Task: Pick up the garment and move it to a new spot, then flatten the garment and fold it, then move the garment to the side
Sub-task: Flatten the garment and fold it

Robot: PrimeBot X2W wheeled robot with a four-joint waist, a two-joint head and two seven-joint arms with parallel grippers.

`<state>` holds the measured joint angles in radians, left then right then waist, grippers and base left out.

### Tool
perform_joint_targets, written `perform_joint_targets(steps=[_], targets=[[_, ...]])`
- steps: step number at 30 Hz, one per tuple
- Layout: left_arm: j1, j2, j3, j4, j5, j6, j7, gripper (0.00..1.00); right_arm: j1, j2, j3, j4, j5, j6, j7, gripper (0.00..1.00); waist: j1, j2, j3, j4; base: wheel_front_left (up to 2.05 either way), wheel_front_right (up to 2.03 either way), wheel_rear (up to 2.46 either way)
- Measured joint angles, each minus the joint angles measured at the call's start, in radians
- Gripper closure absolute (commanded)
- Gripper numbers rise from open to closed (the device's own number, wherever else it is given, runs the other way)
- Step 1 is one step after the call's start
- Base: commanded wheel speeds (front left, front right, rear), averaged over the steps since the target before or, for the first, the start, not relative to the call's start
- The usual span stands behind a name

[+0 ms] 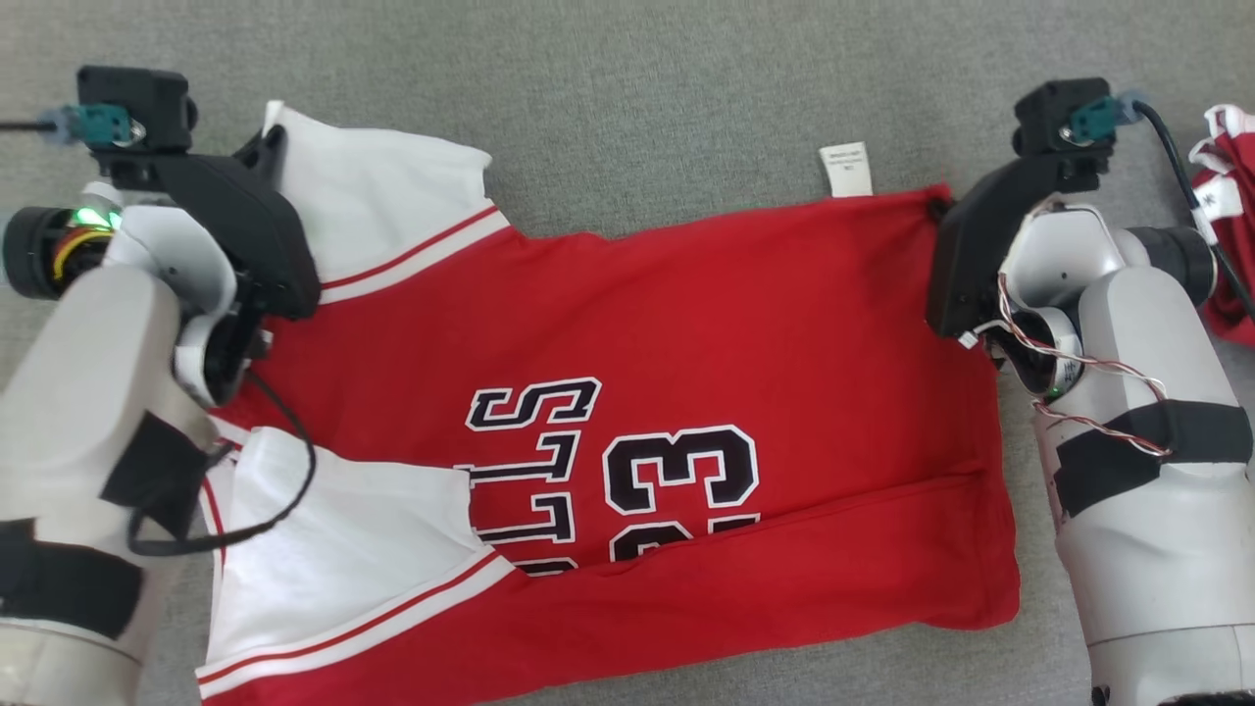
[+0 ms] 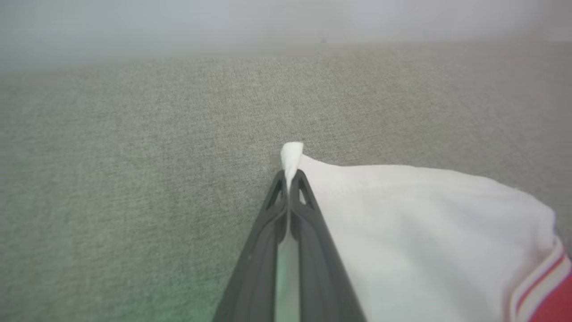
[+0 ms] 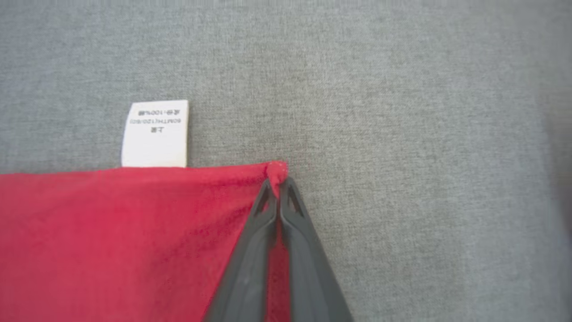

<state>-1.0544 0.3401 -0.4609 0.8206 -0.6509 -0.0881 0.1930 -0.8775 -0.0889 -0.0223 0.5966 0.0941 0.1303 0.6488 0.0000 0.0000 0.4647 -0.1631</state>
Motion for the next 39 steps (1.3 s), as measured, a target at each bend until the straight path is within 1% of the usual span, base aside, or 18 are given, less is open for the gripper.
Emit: perform_joint_targets(steps=[6, 7, 10, 12, 15, 20, 21, 22, 24, 27, 32, 35, 39], targets=[[0.055, -0.048, -0.001, -0.016, 0.013, 0.003, -0.198, 1.00, 0.039, -0.005, -0.009, 0.014, 0.015, 0.000, -0.130, 1.00, 0.0000, 0.0000, -0.045, 0.015, 0.00, 0.00, 0.00], [0.055, -0.048, -0.001, -0.016, 0.013, 0.003, -0.198, 1.00, 0.039, -0.005, -0.009, 0.014, 0.015, 0.000, -0.130, 1.00, 0.0000, 0.0000, -0.045, 0.015, 0.00, 0.00, 0.00], [0.086, -0.064, 0.002, -0.024, 0.032, 0.013, -0.312, 1.00, 0.067, -0.006, 0.008, 0.010, 0.041, 0.000, -0.188, 1.00, 0.0000, 0.0000, -0.072, 0.024, 0.00, 0.00, 0.00], [0.119, -0.084, 0.007, -0.027, 0.032, 0.019, -0.378, 1.00, 0.098, -0.019, 0.021, 0.006, 0.051, 0.000, -0.224, 1.00, 0.0000, 0.0000, -0.092, 0.032, 0.00, 0.00, 0.00], [0.171, -0.114, 0.011, -0.049, 0.034, 0.035, -0.428, 1.00, 0.144, -0.044, 0.032, -0.006, 0.076, 0.000, -0.264, 1.00, -0.0001, 0.0000, -0.125, 0.046, 0.00, 0.00, 0.00], [0.286, -0.123, 0.028, -0.141, 0.058, 0.057, -0.453, 1.00, 0.233, -0.079, 0.056, -0.048, 0.081, 0.000, -0.336, 1.00, -0.0001, -0.0001, -0.182, 0.072, 0.00, 0.00, 0.00], [0.314, -0.126, 0.038, -0.173, 0.059, 0.052, -0.453, 1.00, 0.251, -0.082, 0.052, -0.062, 0.080, 0.000, -0.365, 1.00, -0.0001, 0.0000, -0.193, 0.078, 0.00, 0.00, 0.00], [0.373, -0.127, 0.063, -0.250, 0.081, 0.054, -0.454, 1.00, 0.292, -0.085, 0.035, -0.082, 0.073, 0.000, -0.410, 1.00, -0.0002, -0.0001, -0.215, 0.088, 0.00, 0.00, 0.00], [0.440, -0.128, 0.091, -0.329, 0.102, 0.063, -0.455, 1.00, 0.341, -0.084, 0.026, -0.100, 0.061, 0.000, -0.447, 1.00, -0.0002, -0.0001, -0.236, 0.098, 0.00, 0.00, 0.00], [0.545, -0.136, 0.113, -0.411, 0.127, 0.065, -0.455, 1.00, 0.409, -0.084, 0.026, -0.127, 0.034, 0.000, -0.493, 1.00, -0.0003, -0.0001, -0.264, 0.114, 0.00, 0.00, 0.00], [0.664, -0.151, 0.135, -0.482, 0.151, 0.066, -0.455, 1.00, 0.498, -0.097, 0.033, -0.151, 0.005, 0.000, -0.504, 1.00, -0.0002, -0.0001, -0.300, 0.142, 0.00, 0.00, 0.00], [0.729, -0.154, 0.132, -0.500, 0.158, 0.064, -0.455, 1.00, 0.541, -0.114, 0.071, -0.176, -0.003, 0.000, -0.492, 1.00, -0.0003, -0.0001, -0.321, 0.153, 0.00, 0.00, 0.00], [0.800, -0.151, 0.127, -0.517, 0.159, 0.067, -0.455, 1.00, 0.595, -0.148, 0.094, -0.200, -0.002, 0.000, -0.459, 1.00, -0.0003, -0.0001, -0.342, 0.164, 0.00, 0.00, 0.00]])
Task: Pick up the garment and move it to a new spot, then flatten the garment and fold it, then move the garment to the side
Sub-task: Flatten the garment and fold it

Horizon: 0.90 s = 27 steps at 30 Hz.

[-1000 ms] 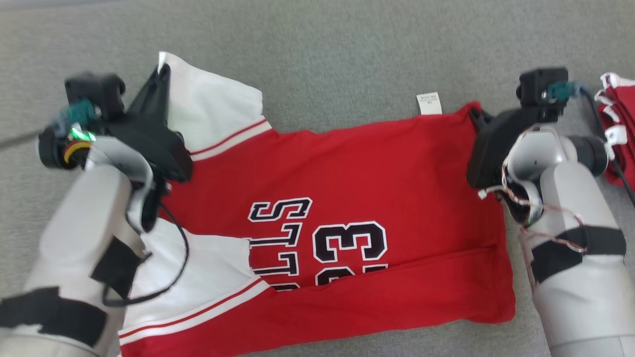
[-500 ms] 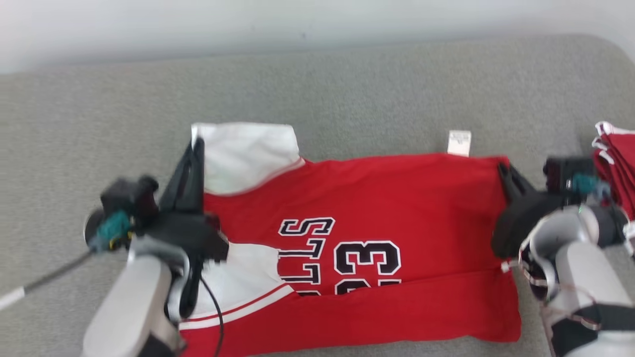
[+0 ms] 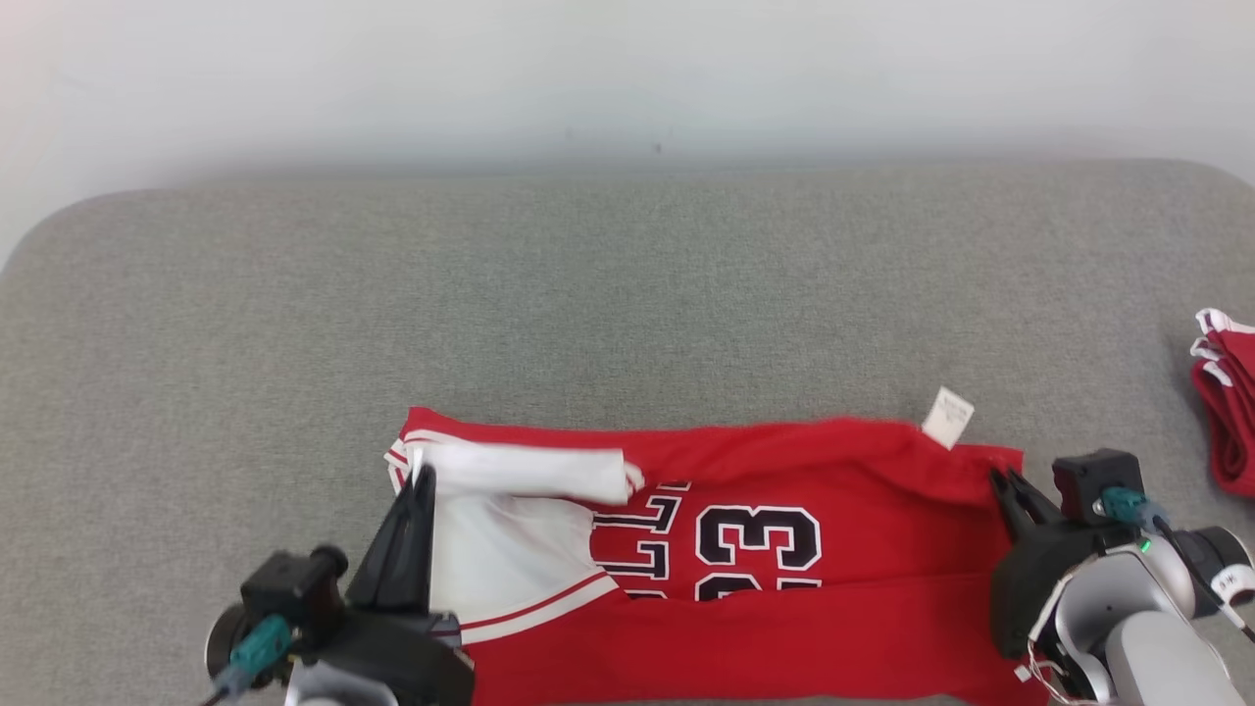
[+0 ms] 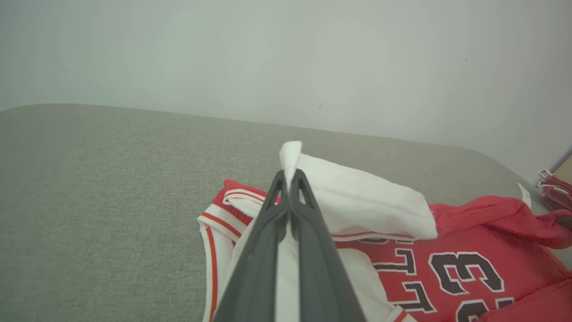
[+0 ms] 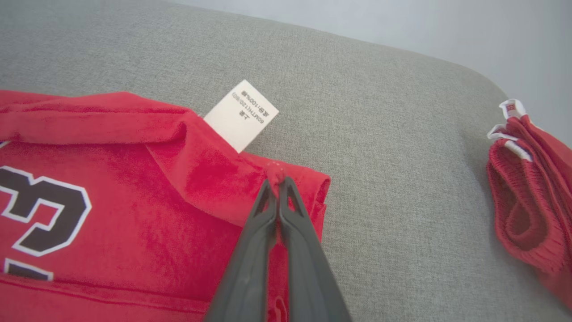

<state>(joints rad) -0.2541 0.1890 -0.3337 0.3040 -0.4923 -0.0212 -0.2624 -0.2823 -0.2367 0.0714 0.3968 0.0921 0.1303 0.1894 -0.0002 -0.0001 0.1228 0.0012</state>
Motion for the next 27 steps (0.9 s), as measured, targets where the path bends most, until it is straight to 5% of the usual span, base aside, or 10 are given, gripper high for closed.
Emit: perform_joint_targets(steps=[27], targets=[[0.248, 0.037, -0.008, -0.099, -0.055, 0.042, 0.044, 1.00, 0.123, -0.064, -0.041, -0.110, -0.006, 0.000, 0.119, 1.00, 0.0002, 0.0000, 0.004, 0.018, 0.00, 0.00, 0.00]])
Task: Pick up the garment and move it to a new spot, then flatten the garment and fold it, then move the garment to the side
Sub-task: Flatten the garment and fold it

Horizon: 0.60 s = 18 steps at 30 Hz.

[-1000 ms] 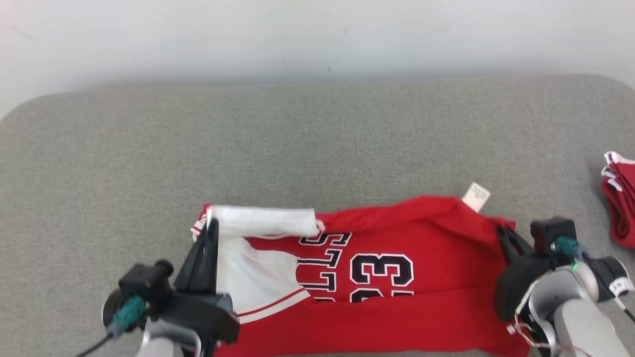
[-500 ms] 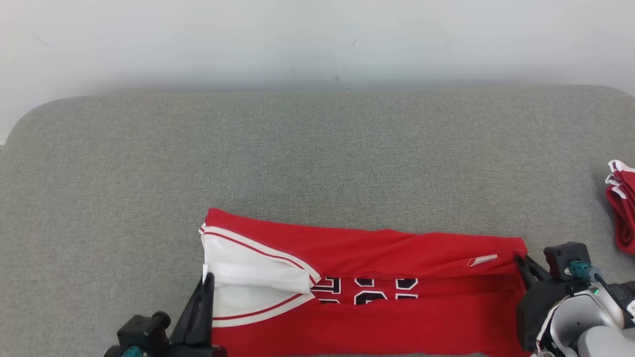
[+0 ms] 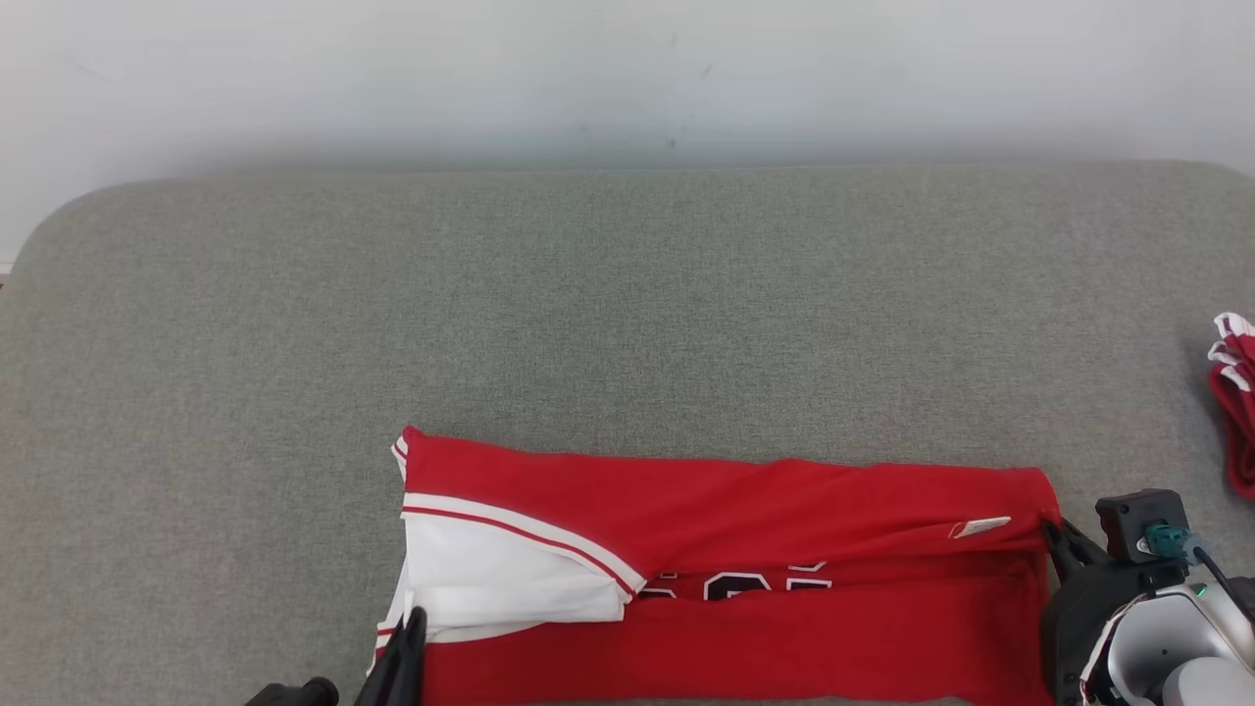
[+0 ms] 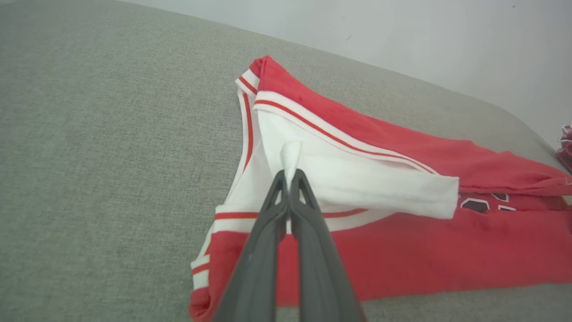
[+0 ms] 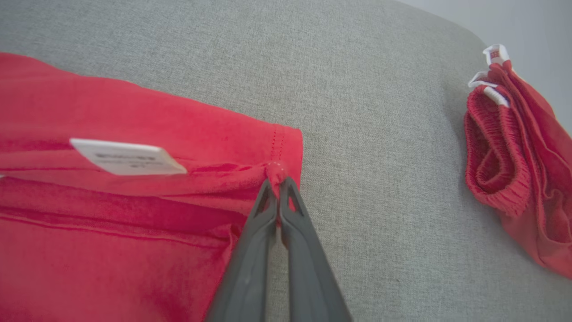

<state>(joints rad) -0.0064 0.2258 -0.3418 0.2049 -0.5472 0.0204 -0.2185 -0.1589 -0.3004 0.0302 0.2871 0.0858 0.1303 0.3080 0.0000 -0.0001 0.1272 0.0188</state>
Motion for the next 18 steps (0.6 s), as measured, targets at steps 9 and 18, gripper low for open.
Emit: perform_joint_targets(steps=[9, 18], targets=[[-0.001, 0.000, 0.012, 0.030, 0.017, 0.014, -0.027, 0.00, 0.025, 0.030, -0.033, -0.020, -0.006, 0.000, -0.016, 0.00, 0.0000, 0.0001, -0.013, 0.003, 0.00, 0.00, 0.00], [0.022, -0.018, 0.137, -0.060, 0.098, 0.016, -0.043, 0.00, 0.128, 0.144, -0.156, -0.085, 0.056, 0.000, -0.072, 0.00, 0.0000, 0.0001, -0.068, 0.012, 0.00, 0.00, 0.00]])
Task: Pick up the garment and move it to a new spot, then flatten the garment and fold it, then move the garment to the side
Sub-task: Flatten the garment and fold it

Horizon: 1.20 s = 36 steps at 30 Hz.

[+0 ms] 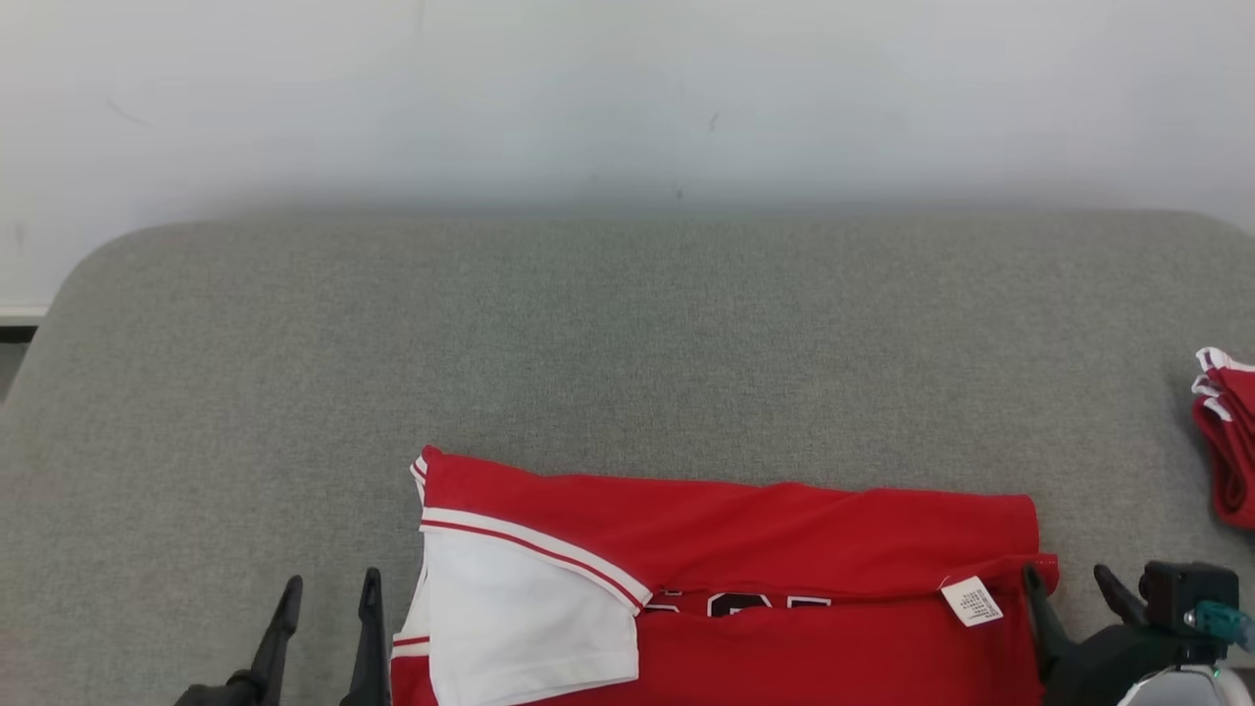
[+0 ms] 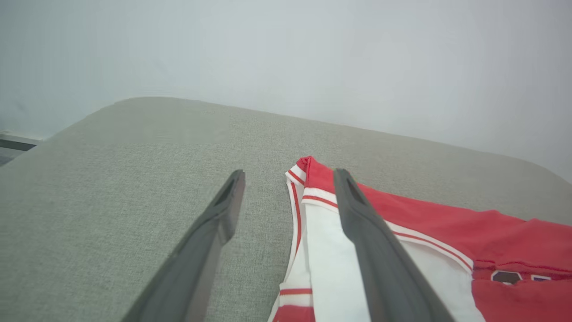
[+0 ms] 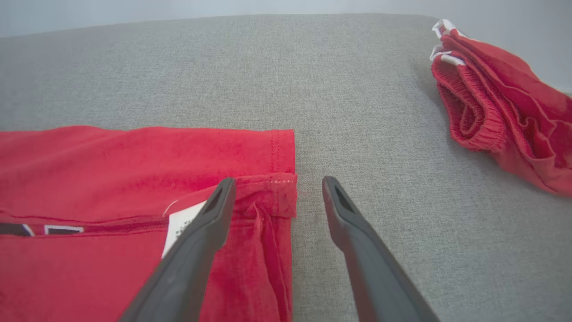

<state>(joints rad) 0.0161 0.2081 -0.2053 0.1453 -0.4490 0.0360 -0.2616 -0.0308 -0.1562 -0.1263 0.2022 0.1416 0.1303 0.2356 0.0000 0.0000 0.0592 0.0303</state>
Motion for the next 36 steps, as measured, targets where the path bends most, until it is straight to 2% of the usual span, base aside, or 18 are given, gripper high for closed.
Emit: perform_joint_targets(steps=[6, 15, 20, 23, 29, 36], targets=[[0.049, -0.034, 0.102, -0.079, 0.093, -0.046, -0.001, 0.00, 0.048, 0.061, -0.046, -0.029, 0.021, 0.000, -0.007, 0.00, -0.0001, 0.0000, -0.049, 0.001, 0.00, 0.00, 0.00], [0.082, -0.074, 0.183, -0.124, 0.171, -0.108, -0.001, 0.00, 0.048, 0.087, -0.078, -0.020, 0.039, 0.000, 0.014, 0.00, -0.0001, -0.0001, -0.092, -0.005, 0.00, 0.00, 0.00], [0.087, -0.092, 0.207, -0.099, 0.161, -0.134, -0.001, 0.00, 0.025, 0.092, -0.089, 0.017, 0.044, 0.000, 0.055, 0.00, -0.0001, 0.0000, -0.100, -0.009, 0.00, 0.00, 0.00], [0.087, -0.088, 0.199, -0.039, 0.146, -0.150, -0.001, 0.00, 0.002, 0.093, -0.091, 0.043, 0.047, 0.000, 0.079, 0.00, 0.0000, 0.0000, -0.099, -0.009, 0.00, 0.00, 0.00], [0.053, -0.075, 0.205, 0.058, 0.130, -0.158, -0.001, 0.00, -0.056, 0.092, -0.105, 0.090, 0.041, 0.000, 0.099, 0.00, 0.0001, 0.0000, -0.089, -0.001, 0.00, 0.00, 0.00], [0.034, -0.099, 0.230, 0.071, 0.152, -0.161, -0.001, 0.00, -0.110, 0.090, -0.140, 0.156, 0.034, 0.000, 0.114, 0.00, 0.0001, 0.0000, -0.077, 0.010, 0.00, 0.00, 0.00]])
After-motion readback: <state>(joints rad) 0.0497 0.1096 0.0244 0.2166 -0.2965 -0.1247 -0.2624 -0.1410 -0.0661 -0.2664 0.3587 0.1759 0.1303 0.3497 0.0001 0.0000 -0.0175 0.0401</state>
